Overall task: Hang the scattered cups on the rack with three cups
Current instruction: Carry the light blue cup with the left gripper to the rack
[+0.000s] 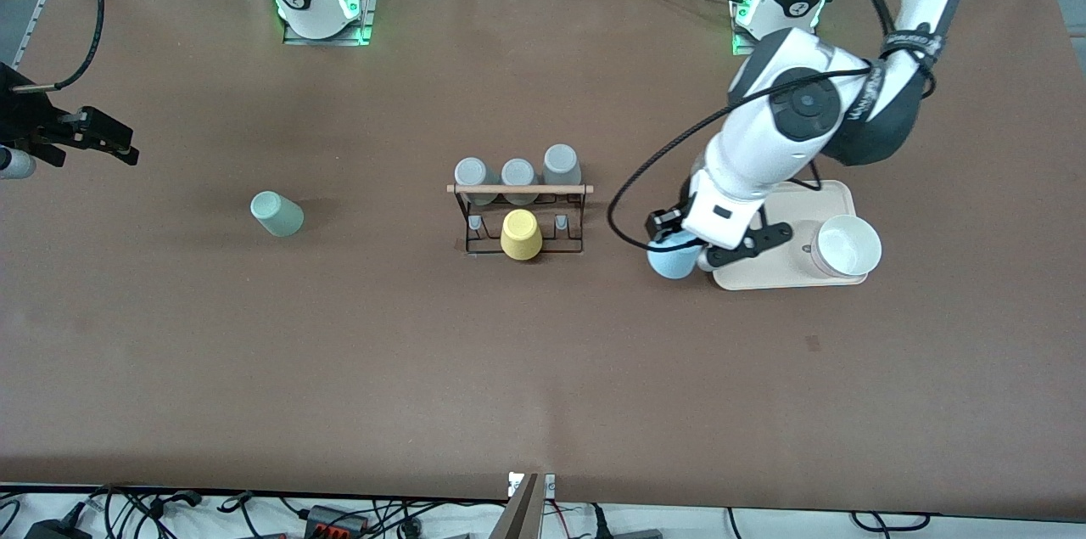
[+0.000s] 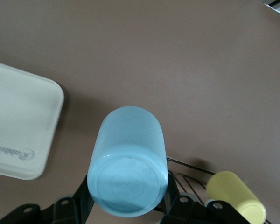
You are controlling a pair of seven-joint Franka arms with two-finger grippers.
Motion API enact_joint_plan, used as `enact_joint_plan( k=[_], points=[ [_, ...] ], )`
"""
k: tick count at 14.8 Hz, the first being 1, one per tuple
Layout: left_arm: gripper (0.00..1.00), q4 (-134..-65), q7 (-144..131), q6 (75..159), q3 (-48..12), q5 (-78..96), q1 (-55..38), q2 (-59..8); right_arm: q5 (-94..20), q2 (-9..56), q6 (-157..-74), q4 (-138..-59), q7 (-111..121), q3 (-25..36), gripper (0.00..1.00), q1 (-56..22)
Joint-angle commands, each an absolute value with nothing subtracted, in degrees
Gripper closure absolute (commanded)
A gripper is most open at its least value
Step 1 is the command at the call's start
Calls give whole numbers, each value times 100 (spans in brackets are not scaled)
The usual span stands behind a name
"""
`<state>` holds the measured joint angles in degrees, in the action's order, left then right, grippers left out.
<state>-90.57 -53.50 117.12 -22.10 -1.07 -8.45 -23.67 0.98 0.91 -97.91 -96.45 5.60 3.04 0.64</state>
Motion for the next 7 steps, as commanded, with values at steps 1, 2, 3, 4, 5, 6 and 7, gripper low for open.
enact_joint_plan(
  k=[1, 2, 3, 4, 5, 6, 7],
  points=[
    [64, -8333, -6123, 11558, -2206, -167, -1229, -3013, 70, 79, -9765, -9642, 606, 290, 0, 105],
    [64, -8219, -6378, 11558, -2206, -167, -1370, -3145, 70, 79, -9765, -9650, 606, 290, 0, 105],
    [64, -8096, -6555, 11558, -2206, -184, -1475, -3260, 70, 79, -9765, -9650, 606, 290, 0, 105],
    [63, -8016, -6705, 11558, -2197, -185, -1581, -3348, 79, 79, -9773, -9659, 606, 290, 0, 105],
    [63, -8007, -6802, 11558, -2171, -193, -1660, -3375, 79, 79, -9791, -9685, 606, 290, 0, 105],
    [63, -7998, -6864, 11558, -2162, -193, -1713, -3375, 88, 70, -9800, -9694, 606, 290, 0, 105],
    [63, -7998, -6890, 11549, -2162, -193, -1723, -3349, 88, 62, -9800, -9720, 606, 290, 0, 105]
  ],
)
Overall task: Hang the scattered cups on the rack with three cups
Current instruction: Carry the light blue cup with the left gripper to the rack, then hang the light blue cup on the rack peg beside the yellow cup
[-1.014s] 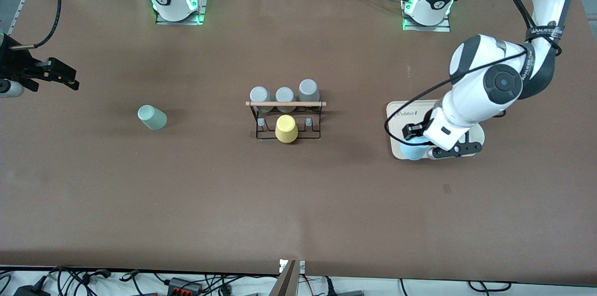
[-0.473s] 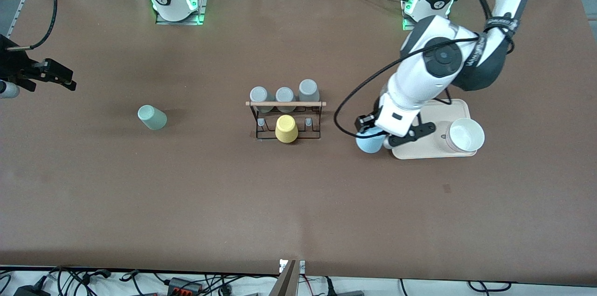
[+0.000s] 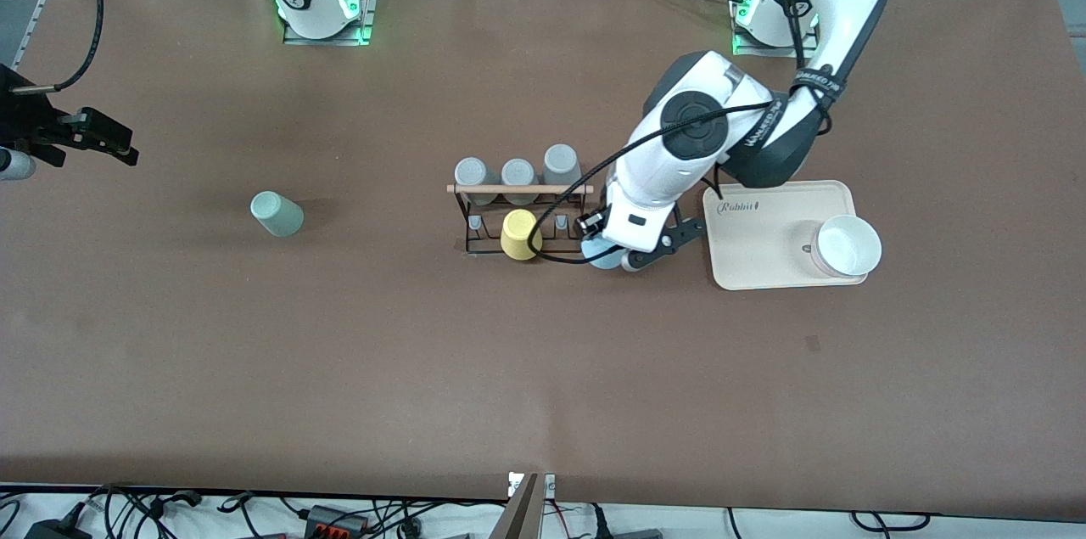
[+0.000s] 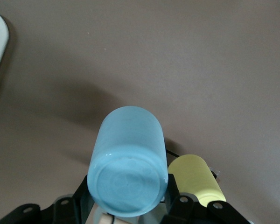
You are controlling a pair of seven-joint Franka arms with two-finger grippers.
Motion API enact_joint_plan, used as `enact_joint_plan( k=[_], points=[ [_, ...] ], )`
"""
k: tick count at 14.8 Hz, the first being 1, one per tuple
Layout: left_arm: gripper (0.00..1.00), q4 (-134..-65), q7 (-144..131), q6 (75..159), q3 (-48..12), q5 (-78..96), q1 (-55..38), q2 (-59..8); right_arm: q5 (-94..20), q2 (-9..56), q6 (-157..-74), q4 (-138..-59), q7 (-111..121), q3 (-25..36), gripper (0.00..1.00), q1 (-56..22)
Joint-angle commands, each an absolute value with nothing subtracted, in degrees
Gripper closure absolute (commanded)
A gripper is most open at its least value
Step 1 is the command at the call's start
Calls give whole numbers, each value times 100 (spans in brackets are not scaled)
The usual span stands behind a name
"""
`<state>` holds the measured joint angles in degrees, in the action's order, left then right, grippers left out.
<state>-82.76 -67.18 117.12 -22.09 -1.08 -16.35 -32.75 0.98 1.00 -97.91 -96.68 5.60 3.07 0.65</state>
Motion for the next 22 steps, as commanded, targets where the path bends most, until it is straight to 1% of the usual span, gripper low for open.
enact_joint_plan(
  k=[1, 3, 12, 20, 22],
  points=[
    [63, -7989, -6891, 11488, -2162, -185, -1731, -3349, 88, 53, -9791, -9738, 606, 290, 0, 105],
    [63, -7814, -6917, 11321, -2180, -193, -1836, -3366, 88, 35, -9791, -9765, 598, 290, 0, 97],
    [63, -7805, -7198, 11276, -2153, -202, -2197, -3489, 79, 18, -9765, -9844, 598, 290, 0, 105],
    [61, -7778, -7233, 11347, -2145, -325, -2232, -3832, 79, 18, -9765, -9844, 598, 290, 0, 105],
    [61, -7621, -7233, 11355, -2145, -325, -2241, -3963, 79, 44, -9765, -9844, 598, 290, 0, 158]
  ],
)
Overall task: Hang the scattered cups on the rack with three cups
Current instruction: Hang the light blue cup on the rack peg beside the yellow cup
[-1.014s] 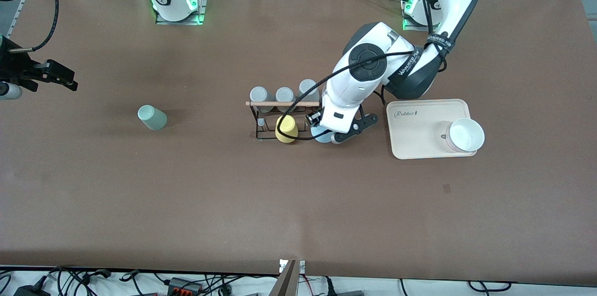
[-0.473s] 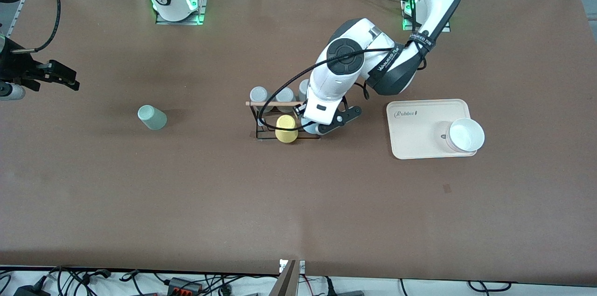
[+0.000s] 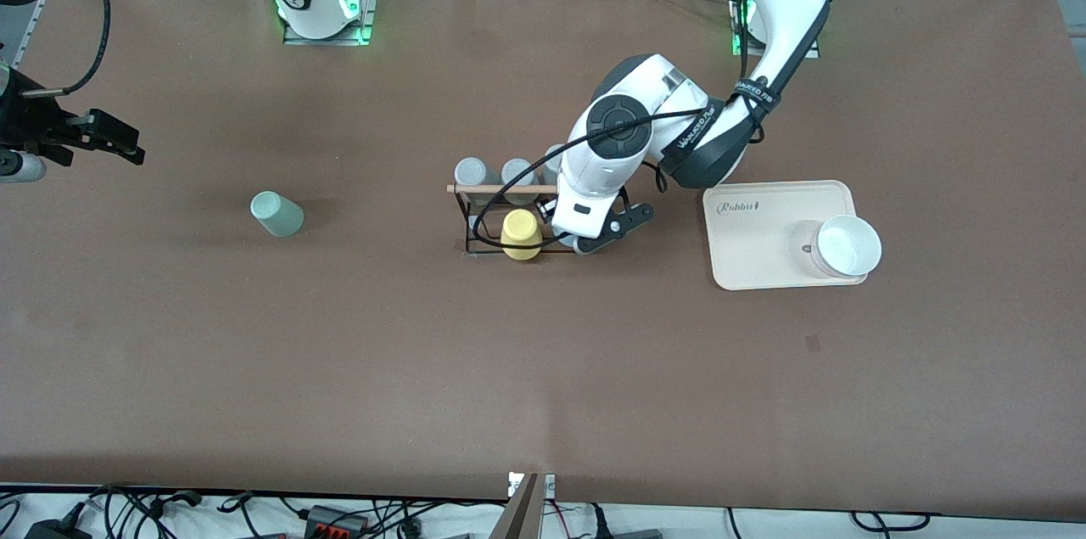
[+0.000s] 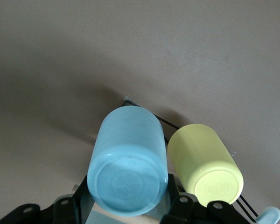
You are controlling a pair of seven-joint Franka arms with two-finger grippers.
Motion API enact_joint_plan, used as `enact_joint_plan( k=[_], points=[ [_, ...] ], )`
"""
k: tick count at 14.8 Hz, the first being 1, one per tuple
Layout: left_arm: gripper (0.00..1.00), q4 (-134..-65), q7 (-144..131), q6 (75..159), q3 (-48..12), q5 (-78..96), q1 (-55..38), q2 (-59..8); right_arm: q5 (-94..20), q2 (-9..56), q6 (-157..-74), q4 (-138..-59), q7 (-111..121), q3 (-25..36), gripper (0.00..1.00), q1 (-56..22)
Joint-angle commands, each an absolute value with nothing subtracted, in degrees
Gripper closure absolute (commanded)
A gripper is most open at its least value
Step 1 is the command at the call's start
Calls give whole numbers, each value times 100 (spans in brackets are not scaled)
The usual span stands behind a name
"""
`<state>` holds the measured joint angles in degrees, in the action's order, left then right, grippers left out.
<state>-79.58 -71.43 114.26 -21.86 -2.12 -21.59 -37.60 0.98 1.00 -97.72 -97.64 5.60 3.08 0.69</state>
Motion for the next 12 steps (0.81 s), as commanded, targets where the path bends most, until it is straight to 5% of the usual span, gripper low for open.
enact_joint_plan(
  k=[1, 12],
  points=[
    [61, -7568, -7233, 11355, -2145, -325, -2267, -4033, 79, 44, -9773, -9844, 598, 290, 0, 193],
    [60, -7585, -7260, 11522, -2100, -369, -2435, -4228, 70, 62, -9782, -9844, 598, 290, 0, 211]
  ],
)
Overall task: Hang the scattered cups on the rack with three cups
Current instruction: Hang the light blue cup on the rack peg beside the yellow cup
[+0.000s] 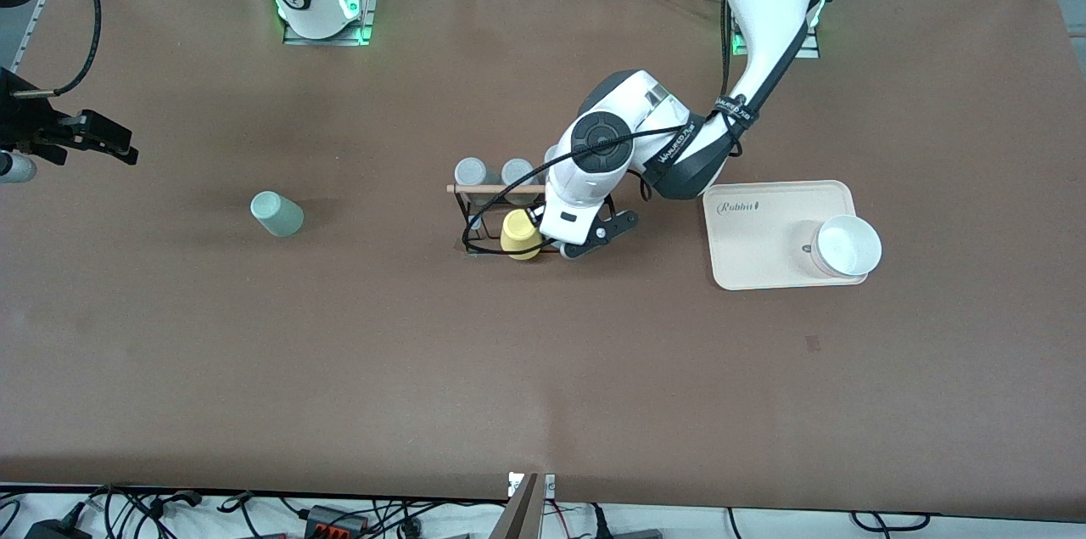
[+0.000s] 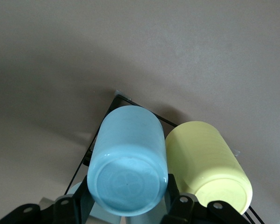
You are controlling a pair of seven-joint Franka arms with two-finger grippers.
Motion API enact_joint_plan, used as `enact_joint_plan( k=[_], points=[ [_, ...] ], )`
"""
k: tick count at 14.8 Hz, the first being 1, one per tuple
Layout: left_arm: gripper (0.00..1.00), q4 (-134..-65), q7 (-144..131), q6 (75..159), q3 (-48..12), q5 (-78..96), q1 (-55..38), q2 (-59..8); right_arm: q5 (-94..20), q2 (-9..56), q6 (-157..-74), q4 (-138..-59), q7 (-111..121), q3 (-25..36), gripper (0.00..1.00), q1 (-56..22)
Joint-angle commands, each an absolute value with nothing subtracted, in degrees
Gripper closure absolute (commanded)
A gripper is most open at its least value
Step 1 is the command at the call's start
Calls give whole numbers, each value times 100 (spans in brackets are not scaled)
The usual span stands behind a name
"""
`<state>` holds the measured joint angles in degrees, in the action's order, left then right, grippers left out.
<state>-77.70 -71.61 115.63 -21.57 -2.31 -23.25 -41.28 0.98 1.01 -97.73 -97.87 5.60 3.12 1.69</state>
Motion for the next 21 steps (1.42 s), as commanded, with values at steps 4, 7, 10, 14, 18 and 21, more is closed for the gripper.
enact_joint_plan(
  k=[4, 7, 10, 14, 18, 21],
  points=[
    [49, -7594, -7260, 11514, -2101, -483, -2443, -4298, 70, 62, -9782, -9835, 598, 290, 0, 211],
    [31, -7585, -7260, 11514, -2101, -483, -2435, -4289, 70, 62, -9782, -9844, 598, 290, 0, 211],
    [16, -7576, -7260, 11479, -2092, -483, -2426, -4245, 70, 62, -9774, -9835, 598, 290, 0, 211],
    [11, -7567, -7260, 11435, -2083, -816, -2400, -4070, 44, 62, -9765, -9835, 598, 290, 0, 220],
    [21, -7524, -7260, 11145, -2083, -800, -2364, -3885, 9, 263, -9765, -9686, 589, 290, 0, 193],
    [37, -7339, -7242, 10918, -2083, -817, -2329, -3797, 9, 264, -9800, -9677, 598, 237, 0, 158]
  ],
)
